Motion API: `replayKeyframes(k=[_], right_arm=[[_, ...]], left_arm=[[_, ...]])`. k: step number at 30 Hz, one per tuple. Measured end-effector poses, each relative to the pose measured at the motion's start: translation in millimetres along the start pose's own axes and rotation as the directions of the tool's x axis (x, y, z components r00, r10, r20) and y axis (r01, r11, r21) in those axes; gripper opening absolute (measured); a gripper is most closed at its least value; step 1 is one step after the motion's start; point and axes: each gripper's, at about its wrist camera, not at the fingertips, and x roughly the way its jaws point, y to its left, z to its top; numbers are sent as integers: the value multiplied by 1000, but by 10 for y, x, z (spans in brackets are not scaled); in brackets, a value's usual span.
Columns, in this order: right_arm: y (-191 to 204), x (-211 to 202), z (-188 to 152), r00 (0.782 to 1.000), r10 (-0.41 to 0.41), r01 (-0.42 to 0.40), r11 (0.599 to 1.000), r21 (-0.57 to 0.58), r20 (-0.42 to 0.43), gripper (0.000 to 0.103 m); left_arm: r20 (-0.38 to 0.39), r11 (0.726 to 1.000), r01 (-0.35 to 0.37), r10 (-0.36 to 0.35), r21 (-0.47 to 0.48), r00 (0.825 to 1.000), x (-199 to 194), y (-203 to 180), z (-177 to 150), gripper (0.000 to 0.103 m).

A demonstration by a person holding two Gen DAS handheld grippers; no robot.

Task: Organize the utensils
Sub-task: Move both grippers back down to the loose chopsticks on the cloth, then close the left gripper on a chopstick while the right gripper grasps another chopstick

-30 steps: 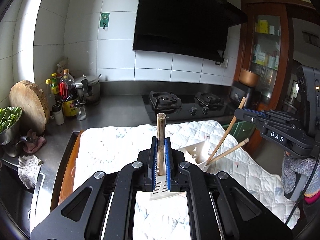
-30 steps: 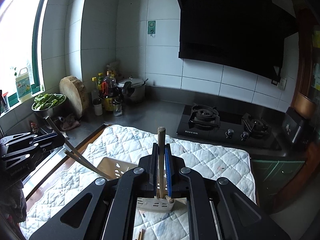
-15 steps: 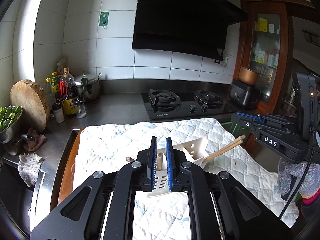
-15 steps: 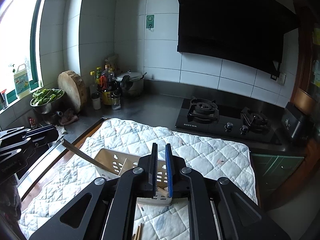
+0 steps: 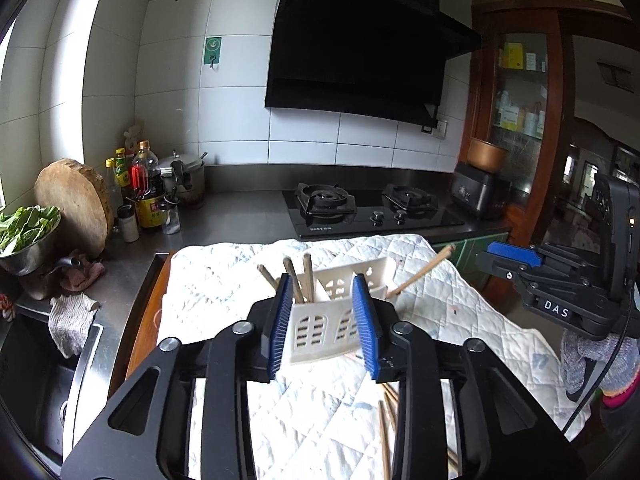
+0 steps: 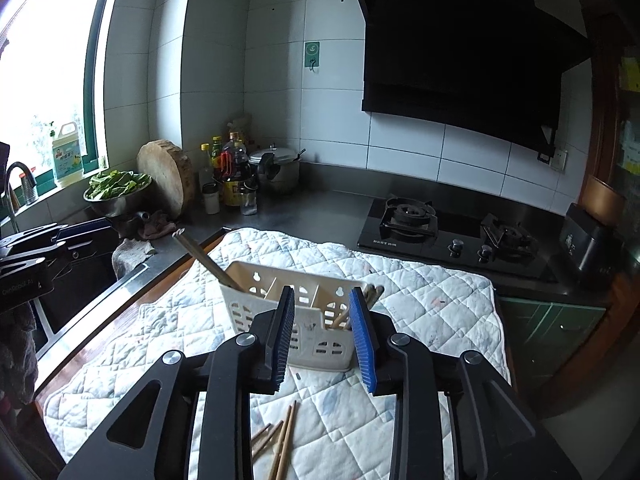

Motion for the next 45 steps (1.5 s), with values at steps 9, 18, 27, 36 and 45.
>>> replayKeyframes(k=[9, 18, 27, 36, 45], right_arm=[[66, -351, -595, 999, 26, -26, 1000, 16, -24, 35], [185, -450, -1291, 997, 7, -4, 1000, 29, -80, 35], [258, -301, -1839, 984, 35, -18, 995, 94, -177, 35], [318, -107, -2140, 965, 59, -27, 992, 124, -255, 26], [351, 51, -2285, 948, 74, -36, 991, 127, -311, 17]], left_arm=[[-40, 1000, 14, -13, 10, 999, -232, -130, -516, 42], [-123, 1000, 13, -14, -12, 992, -247, -151, -1094, 45], [-200, 1000, -6, 4, -10, 980, -210, -188, -1597, 48], [-251, 999, -5, -8, -50, 968, -214, -178, -1877, 48], [-309, 999, 10, -20, -37, 951, -169, -280, -2138, 48]])
